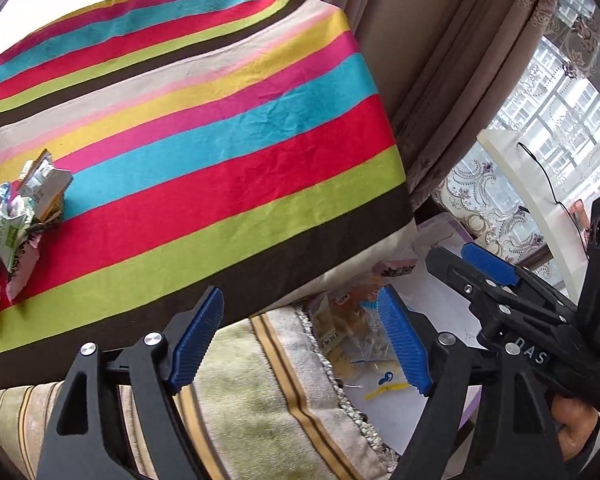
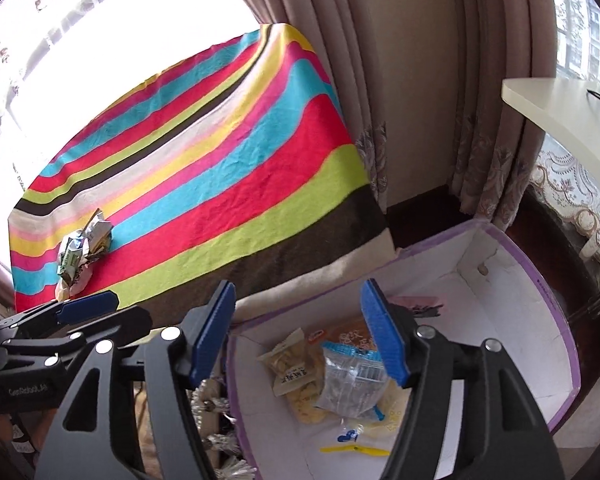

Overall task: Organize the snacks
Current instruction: 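Carry both snacks into the white box and open both tools to release, then move both open tools back over the remaining snack pile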

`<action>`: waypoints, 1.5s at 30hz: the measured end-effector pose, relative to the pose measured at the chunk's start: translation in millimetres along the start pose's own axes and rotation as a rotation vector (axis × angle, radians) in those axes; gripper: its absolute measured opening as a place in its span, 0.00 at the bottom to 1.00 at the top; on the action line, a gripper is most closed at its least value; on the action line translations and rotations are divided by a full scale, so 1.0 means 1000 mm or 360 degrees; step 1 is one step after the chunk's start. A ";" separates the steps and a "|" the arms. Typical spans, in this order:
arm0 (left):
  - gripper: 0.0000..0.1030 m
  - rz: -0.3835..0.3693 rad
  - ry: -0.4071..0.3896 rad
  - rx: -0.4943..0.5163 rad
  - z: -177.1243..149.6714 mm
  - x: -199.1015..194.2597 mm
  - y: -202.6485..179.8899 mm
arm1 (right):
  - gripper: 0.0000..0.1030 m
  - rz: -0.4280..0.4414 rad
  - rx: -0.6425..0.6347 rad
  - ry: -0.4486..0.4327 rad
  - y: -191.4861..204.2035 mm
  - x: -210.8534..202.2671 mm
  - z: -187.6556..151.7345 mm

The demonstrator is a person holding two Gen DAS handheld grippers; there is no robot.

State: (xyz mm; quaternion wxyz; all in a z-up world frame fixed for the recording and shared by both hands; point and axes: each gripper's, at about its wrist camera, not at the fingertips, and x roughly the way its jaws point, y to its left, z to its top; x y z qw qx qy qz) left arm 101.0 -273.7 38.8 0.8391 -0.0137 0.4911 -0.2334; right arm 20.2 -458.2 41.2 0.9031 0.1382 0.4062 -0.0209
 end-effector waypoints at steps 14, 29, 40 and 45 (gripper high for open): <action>0.95 0.0752 -0.0381 -0.0027 -0.001 -0.082 0.061 | 0.80 -0.0287 -0.0406 -0.0208 0.104 -0.026 0.009; 0.95 0.0654 -0.0372 -0.0206 -0.030 -0.107 0.131 | 0.94 -0.0088 -0.0456 -0.0168 0.149 -0.024 0.004; 0.95 0.0656 -0.0348 -0.0356 -0.045 -0.116 0.176 | 0.94 0.0095 -0.0398 -0.0056 0.167 -0.008 -0.001; 0.94 0.0645 -0.0322 -0.0461 -0.054 -0.119 0.201 | 0.94 0.0135 -0.0390 -0.0017 0.171 0.001 -0.005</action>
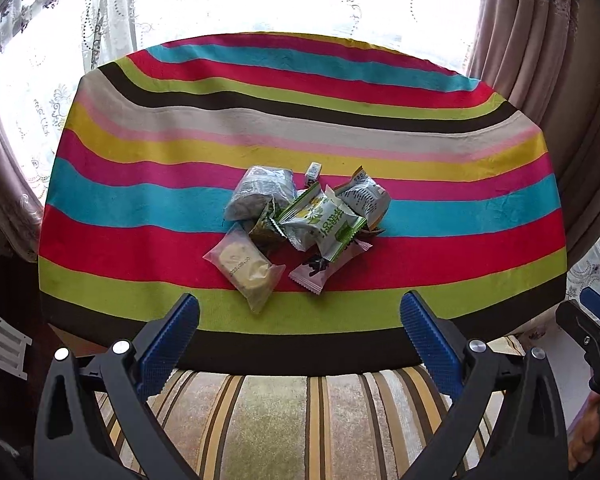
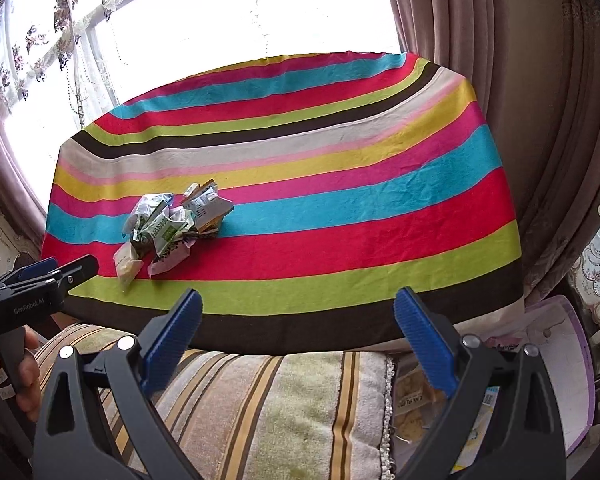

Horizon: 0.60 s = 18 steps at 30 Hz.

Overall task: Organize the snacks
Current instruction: 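Move both open tools back over the remaining snack pile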

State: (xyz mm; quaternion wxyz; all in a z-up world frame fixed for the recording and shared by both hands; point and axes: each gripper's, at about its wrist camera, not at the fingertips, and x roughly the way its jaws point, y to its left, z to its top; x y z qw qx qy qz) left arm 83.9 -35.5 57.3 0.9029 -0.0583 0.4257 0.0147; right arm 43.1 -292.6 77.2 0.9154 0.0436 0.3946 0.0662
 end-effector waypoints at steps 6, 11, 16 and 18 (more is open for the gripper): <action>0.92 0.0001 0.0038 -0.0087 -0.007 0.004 0.029 | 0.94 0.0063 0.0019 0.0082 0.008 0.019 -0.004; 0.84 -0.0019 0.0104 -0.0192 -0.008 0.014 0.055 | 0.94 0.0140 0.0044 0.0161 0.018 0.035 -0.004; 0.76 -0.0073 0.0190 -0.0271 -0.004 0.036 0.065 | 0.94 0.0173 0.0048 0.0215 0.030 0.050 -0.001; 0.75 -0.0103 0.0226 -0.0312 0.000 0.050 0.067 | 0.94 0.0193 0.0052 0.0234 0.034 0.055 0.002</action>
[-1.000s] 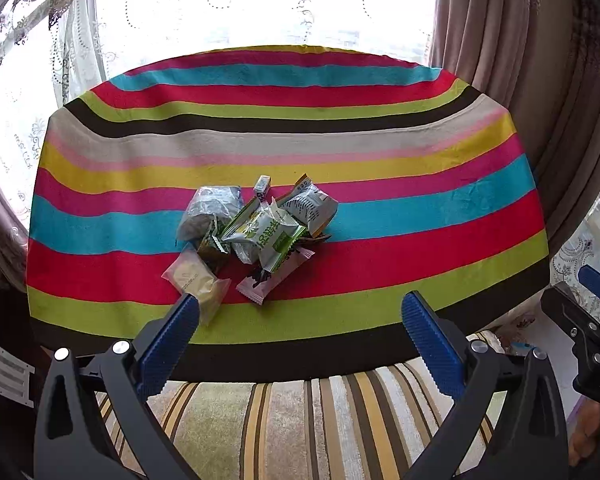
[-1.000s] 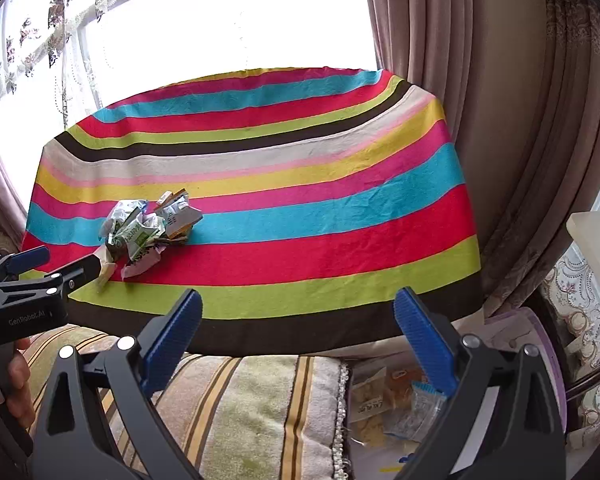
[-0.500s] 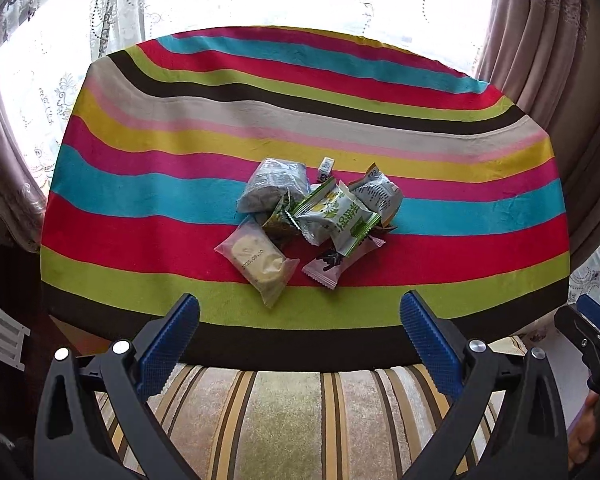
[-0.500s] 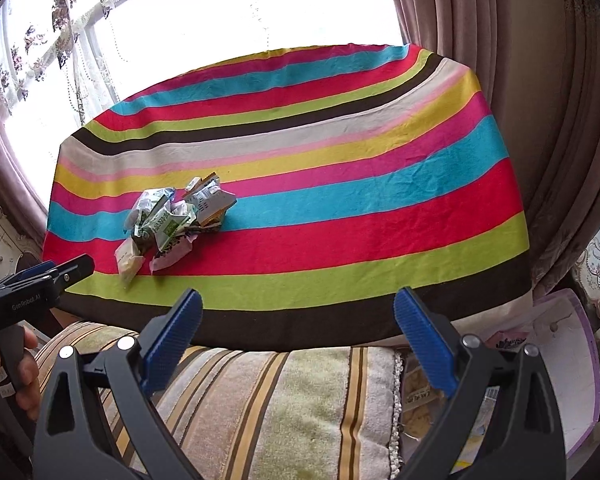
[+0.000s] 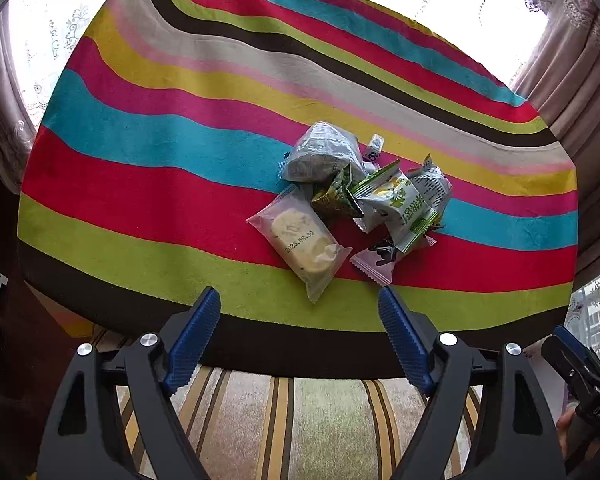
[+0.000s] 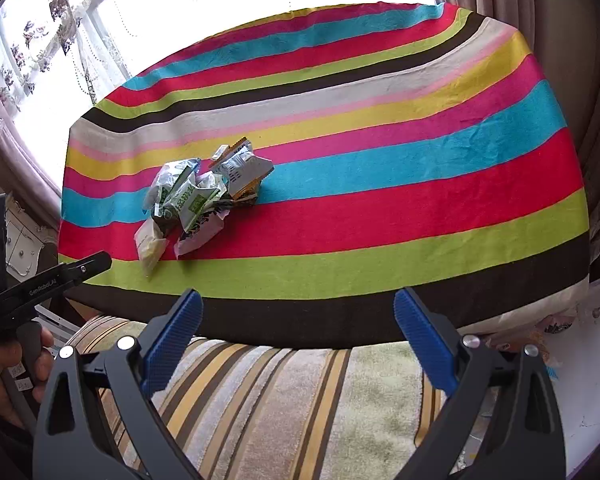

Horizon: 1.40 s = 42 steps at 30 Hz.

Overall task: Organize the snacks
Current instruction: 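Move both open tools back over the remaining snack pile, then grasp the clear round cookie bag with left tool while right tool grasps the white chip bag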

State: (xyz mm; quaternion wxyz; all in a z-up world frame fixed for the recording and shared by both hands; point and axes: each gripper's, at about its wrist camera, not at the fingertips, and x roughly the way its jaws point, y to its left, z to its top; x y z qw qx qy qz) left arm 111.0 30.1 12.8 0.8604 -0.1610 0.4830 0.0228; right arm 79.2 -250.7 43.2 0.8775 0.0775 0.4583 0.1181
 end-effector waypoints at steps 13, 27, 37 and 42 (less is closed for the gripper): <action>0.73 0.0124 0.0115 -0.0092 0.035 0.060 -0.006 | 0.94 0.0005 -0.0082 -0.0025 0.028 0.055 0.068; 0.59 0.0258 0.0146 0.0023 0.045 0.081 -0.015 | 0.94 -0.0025 -0.0563 0.0133 0.065 0.148 0.122; 0.36 0.0268 0.0123 0.0066 0.051 0.081 -0.019 | 0.53 0.0196 -0.0512 0.0300 0.059 0.175 0.123; 0.34 0.0259 0.0106 0.0049 0.050 0.078 -0.017 | 0.48 0.0203 -0.0474 0.0258 0.057 0.168 0.117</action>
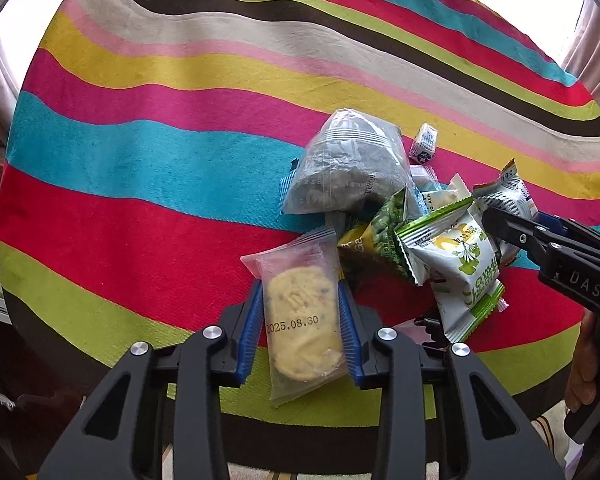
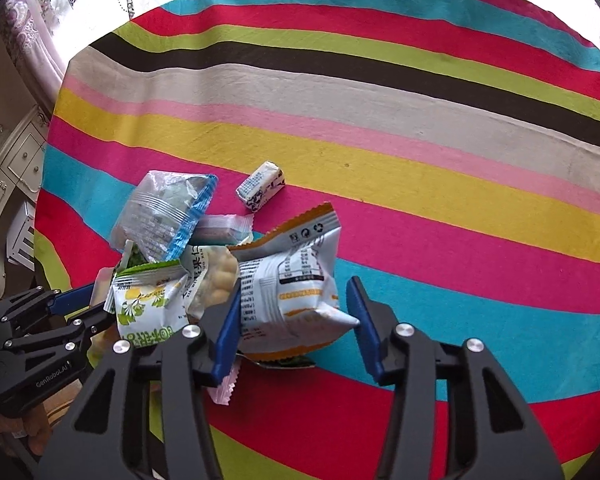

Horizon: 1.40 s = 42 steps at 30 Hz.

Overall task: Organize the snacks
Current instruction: 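Grasp the clear round cookie bag with left tool while right tool grasps the white chip bag, then carry both bags into the white box and open both tools to release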

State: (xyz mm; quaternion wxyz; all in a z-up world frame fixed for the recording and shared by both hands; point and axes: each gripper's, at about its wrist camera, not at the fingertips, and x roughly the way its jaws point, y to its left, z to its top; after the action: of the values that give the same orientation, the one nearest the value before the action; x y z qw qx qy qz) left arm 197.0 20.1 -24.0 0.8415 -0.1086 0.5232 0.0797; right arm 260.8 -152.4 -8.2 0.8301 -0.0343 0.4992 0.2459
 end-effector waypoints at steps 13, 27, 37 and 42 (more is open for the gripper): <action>0.33 -0.0003 -0.0098 -0.0073 -0.020 -0.039 0.019 | 0.48 0.0010 0.0211 -0.0229 -0.009 -0.067 -0.039; 0.33 -0.0110 -0.0146 0.0131 -0.044 -0.079 -0.048 | 0.48 0.0000 0.0370 -0.0303 -0.041 -0.124 -0.104; 0.33 -0.0241 -0.0077 0.0400 -0.075 -0.082 -0.134 | 0.48 -0.0046 0.0543 -0.0353 -0.089 -0.164 -0.168; 0.33 -0.0282 -0.0058 0.0526 -0.093 -0.084 -0.177 | 0.48 -0.0092 0.0659 -0.0355 -0.120 -0.181 -0.204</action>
State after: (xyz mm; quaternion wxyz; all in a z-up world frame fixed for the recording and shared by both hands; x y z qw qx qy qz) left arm 123.0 -176.9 29.4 0.8610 -0.0131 0.5021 -0.0797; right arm 79.2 -387.4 20.5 0.8761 0.1499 0.4431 0.1166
